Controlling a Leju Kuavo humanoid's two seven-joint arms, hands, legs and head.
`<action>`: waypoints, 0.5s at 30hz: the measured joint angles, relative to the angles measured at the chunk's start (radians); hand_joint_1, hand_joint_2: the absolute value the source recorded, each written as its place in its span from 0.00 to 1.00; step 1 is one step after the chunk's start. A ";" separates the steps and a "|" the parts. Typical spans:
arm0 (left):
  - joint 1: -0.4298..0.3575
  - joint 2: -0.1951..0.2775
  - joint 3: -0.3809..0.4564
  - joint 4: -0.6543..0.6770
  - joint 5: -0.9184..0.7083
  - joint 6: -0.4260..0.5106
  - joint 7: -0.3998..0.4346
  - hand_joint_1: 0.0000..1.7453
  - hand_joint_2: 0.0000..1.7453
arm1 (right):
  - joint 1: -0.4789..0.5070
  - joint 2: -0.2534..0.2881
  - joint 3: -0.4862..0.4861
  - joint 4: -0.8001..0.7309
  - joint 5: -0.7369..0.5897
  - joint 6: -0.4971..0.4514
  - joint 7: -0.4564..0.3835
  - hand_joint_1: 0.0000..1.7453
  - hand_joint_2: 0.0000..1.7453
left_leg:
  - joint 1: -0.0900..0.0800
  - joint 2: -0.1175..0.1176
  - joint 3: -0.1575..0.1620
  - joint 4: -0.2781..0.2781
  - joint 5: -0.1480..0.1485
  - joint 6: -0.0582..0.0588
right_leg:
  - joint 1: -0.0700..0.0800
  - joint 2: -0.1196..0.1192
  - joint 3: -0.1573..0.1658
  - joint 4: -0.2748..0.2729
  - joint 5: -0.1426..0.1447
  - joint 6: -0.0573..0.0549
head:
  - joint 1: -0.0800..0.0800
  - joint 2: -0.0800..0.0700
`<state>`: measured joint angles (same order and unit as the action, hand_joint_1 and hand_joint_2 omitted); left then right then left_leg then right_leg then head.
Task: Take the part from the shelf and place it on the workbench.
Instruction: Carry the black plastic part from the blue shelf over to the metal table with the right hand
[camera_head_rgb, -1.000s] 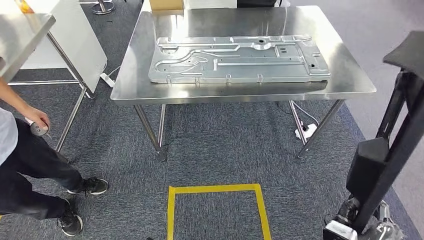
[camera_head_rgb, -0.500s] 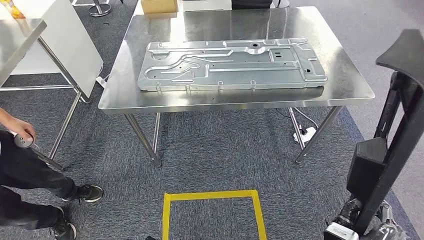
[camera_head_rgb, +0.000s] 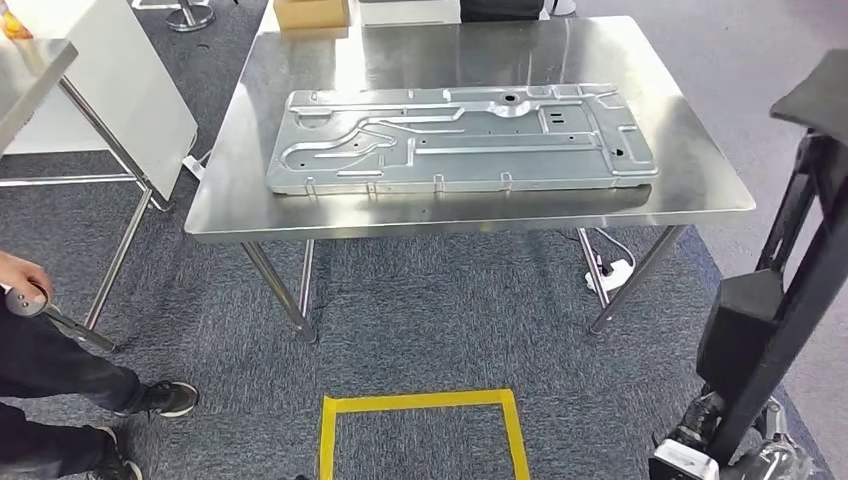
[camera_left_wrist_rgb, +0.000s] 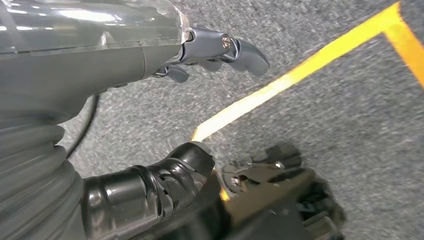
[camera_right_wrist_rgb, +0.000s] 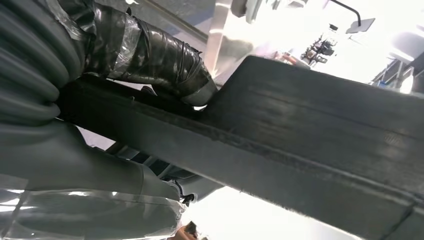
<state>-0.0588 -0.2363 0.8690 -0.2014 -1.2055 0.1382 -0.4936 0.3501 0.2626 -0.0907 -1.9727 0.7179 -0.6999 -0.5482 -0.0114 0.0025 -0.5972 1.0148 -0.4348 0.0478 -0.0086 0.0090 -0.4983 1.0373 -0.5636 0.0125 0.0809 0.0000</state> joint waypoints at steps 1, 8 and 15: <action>-0.001 0.000 0.000 0.000 0.000 0.000 0.000 0.00 1.00 | -0.001 -0.002 0.000 0.000 0.000 0.000 0.000 1.00 1.00 | 0.005 0.001 0.011 -0.011 0.001 0.001 | 0.001 -0.001 -0.012 0.029 -0.016 0.005 | 0.000 0.000; -0.003 -0.001 0.000 0.000 0.000 0.000 0.003 0.00 1.00 | -0.003 -0.013 0.000 0.002 0.000 0.000 0.002 1.00 1.00 | 0.015 0.000 0.069 -0.014 -0.043 -0.006 | -0.019 -0.006 -0.150 0.159 0.032 0.035 | 0.001 0.000; -0.008 -0.002 0.000 0.000 -0.001 0.000 0.003 0.00 1.00 | -0.004 -0.016 0.000 0.004 0.000 0.000 0.006 1.00 1.00 | 0.014 -0.004 0.083 0.010 -0.090 -0.045 | -0.017 -0.007 -0.088 0.008 0.085 -0.002 | -0.002 0.000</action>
<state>-0.0664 -0.2388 0.8690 -0.2010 -1.2066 0.1384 -0.4903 0.3466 0.2470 -0.0906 -1.9688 0.7183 -0.6997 -0.5420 0.0028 -0.0017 -0.5137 1.0252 -0.5244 0.0026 -0.0251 0.0018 -0.5863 1.0449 -0.4782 0.0106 0.0790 0.0000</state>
